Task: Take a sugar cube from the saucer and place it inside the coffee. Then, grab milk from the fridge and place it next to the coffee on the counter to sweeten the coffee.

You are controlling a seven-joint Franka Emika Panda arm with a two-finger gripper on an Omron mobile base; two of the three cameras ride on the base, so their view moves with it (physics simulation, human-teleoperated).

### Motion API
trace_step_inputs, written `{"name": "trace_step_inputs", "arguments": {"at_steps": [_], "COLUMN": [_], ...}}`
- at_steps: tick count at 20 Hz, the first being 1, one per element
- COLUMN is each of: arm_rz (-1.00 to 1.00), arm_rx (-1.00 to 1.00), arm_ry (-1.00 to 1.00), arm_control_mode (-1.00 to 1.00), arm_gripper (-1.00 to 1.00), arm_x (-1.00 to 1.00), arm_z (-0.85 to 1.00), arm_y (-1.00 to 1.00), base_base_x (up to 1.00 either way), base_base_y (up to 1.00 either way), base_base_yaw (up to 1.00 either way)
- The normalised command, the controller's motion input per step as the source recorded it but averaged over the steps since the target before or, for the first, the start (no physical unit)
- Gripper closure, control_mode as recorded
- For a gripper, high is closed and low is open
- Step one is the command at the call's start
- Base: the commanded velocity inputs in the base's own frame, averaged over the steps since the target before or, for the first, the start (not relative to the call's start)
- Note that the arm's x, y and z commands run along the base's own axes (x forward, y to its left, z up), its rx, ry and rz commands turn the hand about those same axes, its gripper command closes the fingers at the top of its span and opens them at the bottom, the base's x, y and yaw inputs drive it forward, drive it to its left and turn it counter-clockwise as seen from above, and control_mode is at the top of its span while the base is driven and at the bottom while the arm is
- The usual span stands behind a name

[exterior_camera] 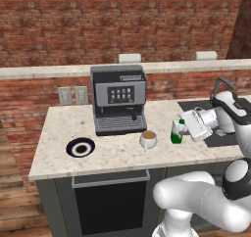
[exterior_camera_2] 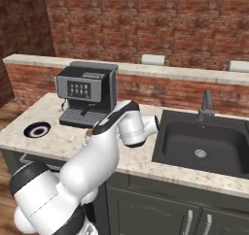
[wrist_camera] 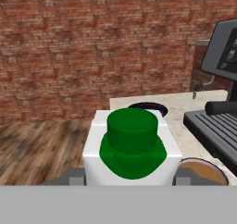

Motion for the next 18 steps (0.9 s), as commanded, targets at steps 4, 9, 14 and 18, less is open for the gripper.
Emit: {"name": "trace_step_inputs", "arguments": {"at_steps": [4, 9, 14, 18], "arm_rz": [0.00, 0.00, 0.00, 0.00], "arm_rx": [-0.01, -0.01, -0.04, -0.02], "arm_ry": [0.00, -0.01, -0.01, -0.09], "arm_control_mode": [-1.00, -1.00, -1.00, -1.00], "arm_gripper": [-1.00, -1.00, -1.00, -1.00], "arm_x": [0.23, 0.14, 0.01, 0.00], "arm_z": [-0.23, -0.19, -0.04, 0.00], "arm_y": [0.00, 0.00, 0.00, 0.00], "base_base_x": [0.00, 0.00, 0.00, 0.00], "base_base_y": [0.00, 0.00, 0.00, 0.00], "base_base_yaw": [0.00, 0.00, 0.00, 0.00]}}
